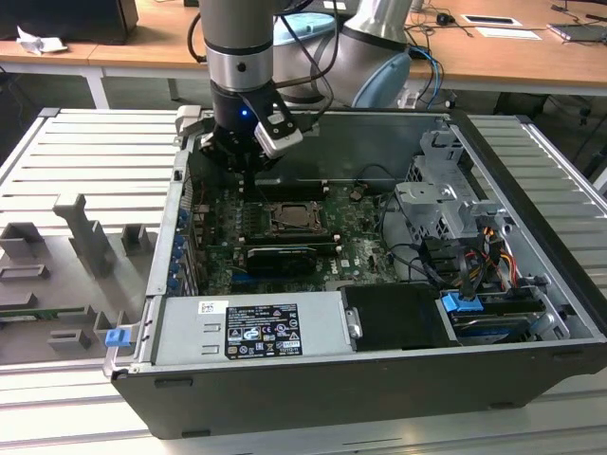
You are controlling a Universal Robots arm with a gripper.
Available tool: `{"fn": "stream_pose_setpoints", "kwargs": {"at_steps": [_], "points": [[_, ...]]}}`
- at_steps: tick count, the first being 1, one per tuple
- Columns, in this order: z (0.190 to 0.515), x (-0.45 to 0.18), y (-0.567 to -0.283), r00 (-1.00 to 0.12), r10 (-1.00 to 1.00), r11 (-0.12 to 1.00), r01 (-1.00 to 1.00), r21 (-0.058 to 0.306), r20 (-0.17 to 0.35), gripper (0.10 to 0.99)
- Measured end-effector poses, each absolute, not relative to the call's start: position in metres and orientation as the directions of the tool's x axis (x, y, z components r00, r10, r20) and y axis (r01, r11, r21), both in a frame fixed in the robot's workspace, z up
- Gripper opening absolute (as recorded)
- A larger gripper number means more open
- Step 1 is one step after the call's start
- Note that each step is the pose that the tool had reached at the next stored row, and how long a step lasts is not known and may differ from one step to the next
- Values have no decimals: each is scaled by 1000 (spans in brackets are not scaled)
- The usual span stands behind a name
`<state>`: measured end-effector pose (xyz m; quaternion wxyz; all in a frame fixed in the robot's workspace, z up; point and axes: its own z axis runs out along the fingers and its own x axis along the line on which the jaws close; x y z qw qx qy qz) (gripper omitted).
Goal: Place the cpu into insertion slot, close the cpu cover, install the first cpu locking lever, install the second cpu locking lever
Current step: 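Install the first cpu locking lever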
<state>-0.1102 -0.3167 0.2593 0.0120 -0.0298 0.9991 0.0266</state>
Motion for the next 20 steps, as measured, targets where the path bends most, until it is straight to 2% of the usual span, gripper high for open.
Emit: {"fn": "stream_pose_setpoints", "kwargs": {"at_steps": [20], "points": [[259, -122, -317, -998, -59, 997, -60, 53, -26, 106]]}}
